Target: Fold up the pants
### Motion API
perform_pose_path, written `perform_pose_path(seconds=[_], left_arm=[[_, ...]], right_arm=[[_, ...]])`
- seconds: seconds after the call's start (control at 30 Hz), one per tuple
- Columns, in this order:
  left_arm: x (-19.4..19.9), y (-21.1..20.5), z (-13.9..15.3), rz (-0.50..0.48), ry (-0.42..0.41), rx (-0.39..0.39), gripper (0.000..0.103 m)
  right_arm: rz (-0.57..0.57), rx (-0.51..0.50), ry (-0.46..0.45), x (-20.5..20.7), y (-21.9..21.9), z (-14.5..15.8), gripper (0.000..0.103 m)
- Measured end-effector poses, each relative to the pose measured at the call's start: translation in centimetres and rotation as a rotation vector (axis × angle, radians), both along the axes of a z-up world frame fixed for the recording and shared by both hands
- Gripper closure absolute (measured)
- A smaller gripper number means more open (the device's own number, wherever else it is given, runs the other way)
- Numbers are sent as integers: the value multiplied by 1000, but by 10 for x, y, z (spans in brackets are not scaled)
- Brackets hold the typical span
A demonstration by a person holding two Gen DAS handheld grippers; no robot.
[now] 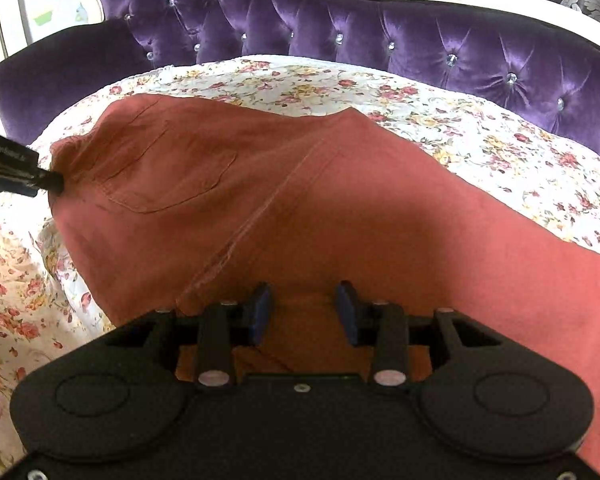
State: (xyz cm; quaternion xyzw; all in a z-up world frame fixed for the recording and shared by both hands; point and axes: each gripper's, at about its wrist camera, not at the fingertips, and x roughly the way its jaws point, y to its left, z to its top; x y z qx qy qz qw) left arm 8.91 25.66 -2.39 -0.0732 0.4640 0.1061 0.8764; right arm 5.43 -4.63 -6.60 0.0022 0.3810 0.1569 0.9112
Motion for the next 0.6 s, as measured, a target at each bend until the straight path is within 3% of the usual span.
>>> perform_pose_path(seconds=[0.1, 0.4, 0.6], left_arm=[[8, 12, -1, 3, 14, -41, 60], [33, 13, -8, -34, 27, -18, 58], [48, 20, -11, -53, 34, -38, 45]], right_arm=[[8, -7, -5, 0, 0, -1, 53], [13, 5, 6, 2, -2, -1, 53], [12, 14, 15, 3, -3, 0, 53]])
